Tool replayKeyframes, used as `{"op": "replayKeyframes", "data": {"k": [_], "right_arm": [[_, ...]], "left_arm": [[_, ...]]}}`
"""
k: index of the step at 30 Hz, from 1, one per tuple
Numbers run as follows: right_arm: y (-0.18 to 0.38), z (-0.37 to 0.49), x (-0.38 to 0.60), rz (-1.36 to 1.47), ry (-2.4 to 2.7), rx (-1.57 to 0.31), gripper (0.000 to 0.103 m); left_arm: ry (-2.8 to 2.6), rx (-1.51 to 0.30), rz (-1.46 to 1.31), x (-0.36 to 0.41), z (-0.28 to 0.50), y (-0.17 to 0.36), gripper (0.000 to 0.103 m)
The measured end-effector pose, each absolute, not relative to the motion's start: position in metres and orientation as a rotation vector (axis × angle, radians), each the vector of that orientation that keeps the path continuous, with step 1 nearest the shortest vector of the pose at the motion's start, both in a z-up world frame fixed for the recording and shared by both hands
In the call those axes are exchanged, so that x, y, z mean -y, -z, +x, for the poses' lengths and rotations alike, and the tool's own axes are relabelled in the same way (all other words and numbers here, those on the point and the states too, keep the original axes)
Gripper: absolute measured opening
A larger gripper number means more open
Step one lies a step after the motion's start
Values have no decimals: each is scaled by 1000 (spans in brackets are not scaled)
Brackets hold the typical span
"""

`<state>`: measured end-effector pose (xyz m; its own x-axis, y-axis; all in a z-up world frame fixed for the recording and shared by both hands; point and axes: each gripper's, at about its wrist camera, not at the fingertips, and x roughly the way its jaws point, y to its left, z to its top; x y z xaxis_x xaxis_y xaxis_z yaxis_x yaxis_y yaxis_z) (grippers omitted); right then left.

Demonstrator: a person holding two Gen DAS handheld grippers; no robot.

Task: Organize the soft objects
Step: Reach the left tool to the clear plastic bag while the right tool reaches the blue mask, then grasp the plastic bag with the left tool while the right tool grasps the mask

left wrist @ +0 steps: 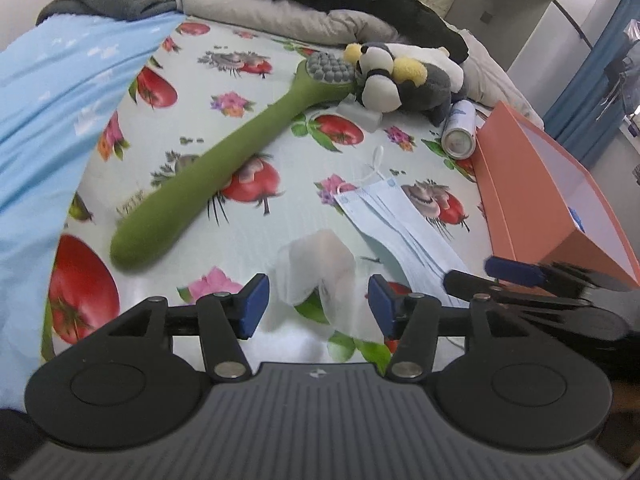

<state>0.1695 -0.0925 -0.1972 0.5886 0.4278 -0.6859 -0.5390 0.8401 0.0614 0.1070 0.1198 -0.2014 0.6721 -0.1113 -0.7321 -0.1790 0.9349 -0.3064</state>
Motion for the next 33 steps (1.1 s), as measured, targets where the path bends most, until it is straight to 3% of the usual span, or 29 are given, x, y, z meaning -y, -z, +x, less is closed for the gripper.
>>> {"op": "replayKeyframes", "data": {"k": [11, 13, 15, 19, 33], "right_arm": [[235, 191, 76, -200, -615, -810, 60], [234, 191, 78, -206, -605, -812, 51], [233, 192, 80, -218, -577, -814, 26], [231, 194, 92, -202, -537, -828, 8], [227, 166, 125, -153, -455, -849, 7]], "left_arm": [[-19, -833, -230, -105, 128, 197, 61], [-10, -843, -205, -100, 130, 200, 61], [-6, -850, -189, -97, 133, 202, 63], [-10, -856, -163, -92, 139, 205, 66], [-20, -865, -52, -78, 154, 214, 66]]}}
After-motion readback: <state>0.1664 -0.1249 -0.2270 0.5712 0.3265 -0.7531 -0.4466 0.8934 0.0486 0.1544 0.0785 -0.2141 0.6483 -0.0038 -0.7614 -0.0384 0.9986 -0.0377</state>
